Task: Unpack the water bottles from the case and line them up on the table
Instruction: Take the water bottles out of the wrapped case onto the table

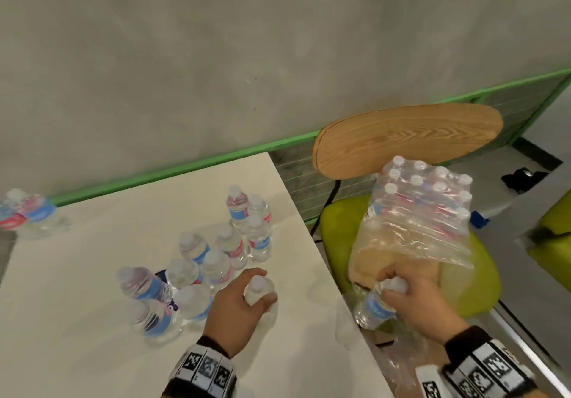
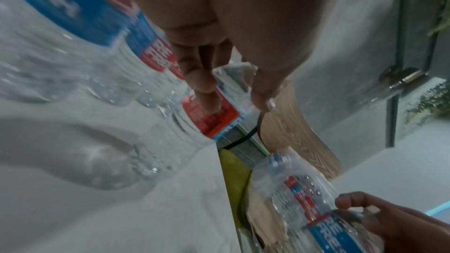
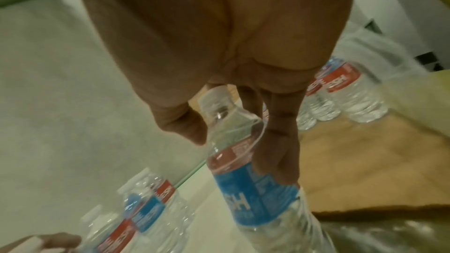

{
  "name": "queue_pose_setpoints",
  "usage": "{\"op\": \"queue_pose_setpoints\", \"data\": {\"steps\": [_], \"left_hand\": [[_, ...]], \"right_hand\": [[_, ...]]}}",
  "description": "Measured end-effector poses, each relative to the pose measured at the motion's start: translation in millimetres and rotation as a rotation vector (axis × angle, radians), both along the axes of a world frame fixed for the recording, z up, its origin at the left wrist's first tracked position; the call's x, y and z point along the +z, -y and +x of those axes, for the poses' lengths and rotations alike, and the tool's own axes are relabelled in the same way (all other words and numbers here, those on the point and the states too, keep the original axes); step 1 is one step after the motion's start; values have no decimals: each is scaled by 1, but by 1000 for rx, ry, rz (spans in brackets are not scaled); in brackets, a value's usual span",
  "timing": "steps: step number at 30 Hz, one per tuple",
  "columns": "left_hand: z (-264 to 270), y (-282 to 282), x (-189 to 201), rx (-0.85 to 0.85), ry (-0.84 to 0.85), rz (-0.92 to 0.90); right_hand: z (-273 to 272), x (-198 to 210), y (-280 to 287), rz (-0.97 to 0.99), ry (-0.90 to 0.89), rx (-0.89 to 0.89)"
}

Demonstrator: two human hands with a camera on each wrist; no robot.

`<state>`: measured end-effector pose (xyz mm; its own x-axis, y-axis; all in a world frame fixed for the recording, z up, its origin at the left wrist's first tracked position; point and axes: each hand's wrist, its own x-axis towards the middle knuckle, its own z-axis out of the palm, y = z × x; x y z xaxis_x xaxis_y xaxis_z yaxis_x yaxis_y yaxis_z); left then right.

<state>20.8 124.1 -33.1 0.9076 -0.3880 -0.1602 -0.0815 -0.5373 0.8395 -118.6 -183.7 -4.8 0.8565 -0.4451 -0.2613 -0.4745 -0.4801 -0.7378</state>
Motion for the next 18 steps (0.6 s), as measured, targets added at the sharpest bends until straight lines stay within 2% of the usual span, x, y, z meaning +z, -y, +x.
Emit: {"op": "queue_pose_setpoints", "data": {"steps": [4, 11, 18], "left_hand": [[5, -36, -12, 54, 31, 95], [2, -63, -4, -27, 185, 154], [7, -71, -5, -138, 245, 192]], "right_hand": [[18, 2, -49, 15, -52, 125], [59, -14, -133, -21, -72, 356], [114, -22, -178, -77, -12, 358]]}}
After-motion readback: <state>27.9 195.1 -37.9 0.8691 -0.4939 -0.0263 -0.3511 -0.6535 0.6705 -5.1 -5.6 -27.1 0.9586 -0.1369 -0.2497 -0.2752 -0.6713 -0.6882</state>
